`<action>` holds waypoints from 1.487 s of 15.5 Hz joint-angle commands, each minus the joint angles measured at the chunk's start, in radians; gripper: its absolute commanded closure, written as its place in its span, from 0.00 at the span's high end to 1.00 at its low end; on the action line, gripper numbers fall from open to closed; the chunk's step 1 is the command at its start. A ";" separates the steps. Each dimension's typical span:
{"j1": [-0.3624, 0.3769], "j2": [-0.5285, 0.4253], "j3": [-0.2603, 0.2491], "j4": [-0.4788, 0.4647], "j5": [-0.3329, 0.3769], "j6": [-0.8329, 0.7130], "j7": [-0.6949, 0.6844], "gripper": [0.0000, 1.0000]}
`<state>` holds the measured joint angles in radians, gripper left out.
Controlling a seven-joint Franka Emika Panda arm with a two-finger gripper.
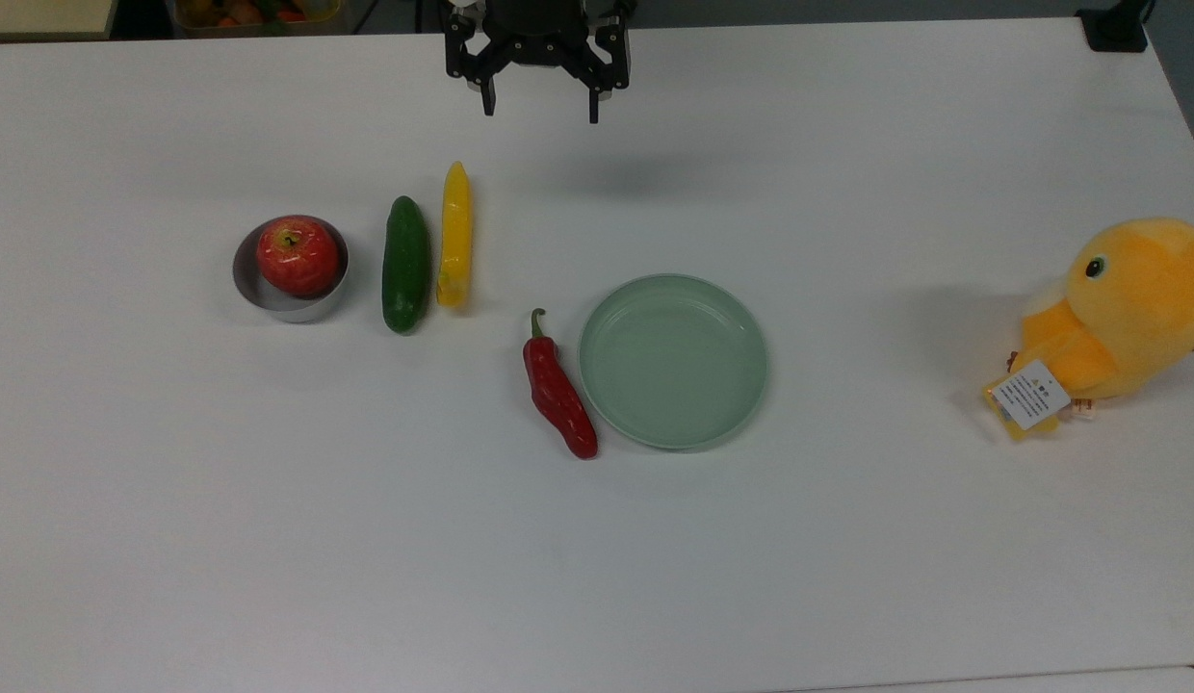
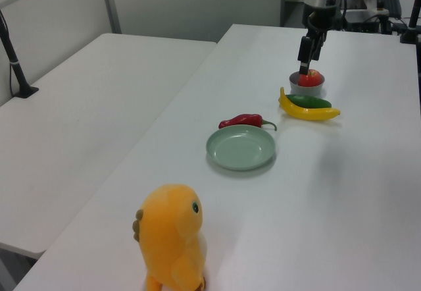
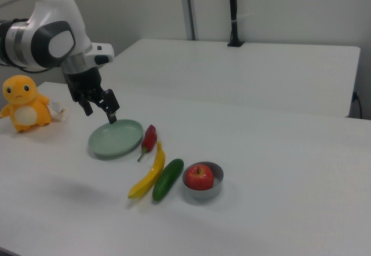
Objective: Red apple placed in the center of the desktop
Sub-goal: 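Move the open gripper over the red apple in the grey bowl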
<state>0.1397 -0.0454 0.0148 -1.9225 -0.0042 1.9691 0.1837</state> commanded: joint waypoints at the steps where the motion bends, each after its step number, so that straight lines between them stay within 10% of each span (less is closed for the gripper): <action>1: 0.001 -0.002 -0.013 0.003 0.030 -0.007 -0.029 1.00; 23: -0.064 0.041 -0.061 -0.012 0.010 0.048 -0.208 1.00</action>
<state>0.1122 -0.0146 0.0016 -1.9304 -0.0039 1.9813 0.1057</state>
